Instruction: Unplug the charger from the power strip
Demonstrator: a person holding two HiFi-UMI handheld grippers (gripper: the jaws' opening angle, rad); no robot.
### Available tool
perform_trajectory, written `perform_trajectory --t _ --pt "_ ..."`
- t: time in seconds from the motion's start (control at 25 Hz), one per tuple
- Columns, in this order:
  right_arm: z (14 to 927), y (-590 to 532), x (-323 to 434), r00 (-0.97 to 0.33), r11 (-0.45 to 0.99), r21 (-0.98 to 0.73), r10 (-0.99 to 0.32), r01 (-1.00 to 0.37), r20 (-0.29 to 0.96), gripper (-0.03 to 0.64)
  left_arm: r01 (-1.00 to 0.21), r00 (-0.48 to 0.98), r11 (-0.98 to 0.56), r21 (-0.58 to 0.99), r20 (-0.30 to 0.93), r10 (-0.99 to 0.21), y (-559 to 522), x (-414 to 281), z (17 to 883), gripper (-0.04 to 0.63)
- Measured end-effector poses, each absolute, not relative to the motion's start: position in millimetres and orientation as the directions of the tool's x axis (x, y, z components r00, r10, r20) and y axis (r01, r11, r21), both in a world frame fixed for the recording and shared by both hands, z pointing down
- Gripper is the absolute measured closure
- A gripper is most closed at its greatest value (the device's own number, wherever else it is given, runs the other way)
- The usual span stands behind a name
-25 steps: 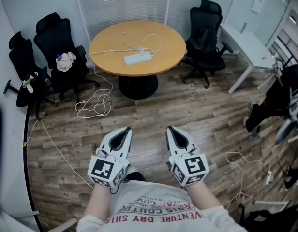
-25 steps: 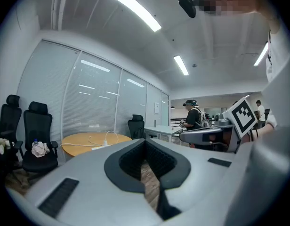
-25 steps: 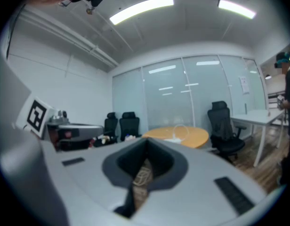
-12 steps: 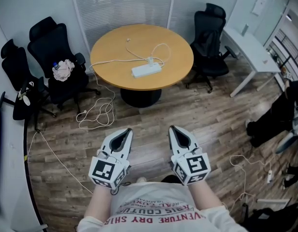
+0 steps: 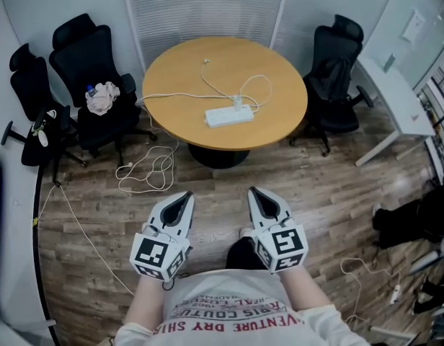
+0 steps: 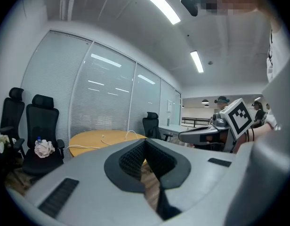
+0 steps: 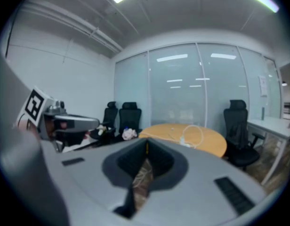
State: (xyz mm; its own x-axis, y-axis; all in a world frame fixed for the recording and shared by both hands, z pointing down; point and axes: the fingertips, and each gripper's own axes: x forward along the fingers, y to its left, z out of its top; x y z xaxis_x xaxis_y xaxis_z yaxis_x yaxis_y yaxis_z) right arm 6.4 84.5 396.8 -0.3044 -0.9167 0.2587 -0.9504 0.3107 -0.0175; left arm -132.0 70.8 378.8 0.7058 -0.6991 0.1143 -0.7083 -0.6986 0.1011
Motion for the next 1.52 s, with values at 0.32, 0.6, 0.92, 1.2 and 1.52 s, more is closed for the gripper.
perform_trajectory --t 0.32,0.6,0.92,1.2,1.52 --pt "394 -20 84 -0.437 0.445 -0.033 -0.859 -0.895 0.268 0.589 -0.803 0.596 -0.59 0.083 0.127 -0.793 -12 -58 375 0.563" --pt "416 -91 151 -0.504 0.52 -0.051 -0.791 -0.852 0.346 0.589 -0.832 0.554 -0.543 0.112 0.15 -0.819 -79 11 385 0.563" --pt "444 -160 182 -0.501 0.511 -0.093 -0.765 -0.855 0.403 0.589 -0.868 0.496 -0.481 0.122 0.237 -0.835 -144 26 411 0.563" --pt "463 -220 166 -0.483 0.496 -0.095 -0.756 -0.863 0.441 0.589 -0.835 0.551 -0.53 0.15 0.217 -0.806 -219 22 427 0.563" --pt "492 -293 146 -0.426 0.441 -0.1 -0.747 -0.892 0.51 0.589 -0.799 0.598 -0.593 0.099 0.227 -0.768 -314 9 450 0.563"
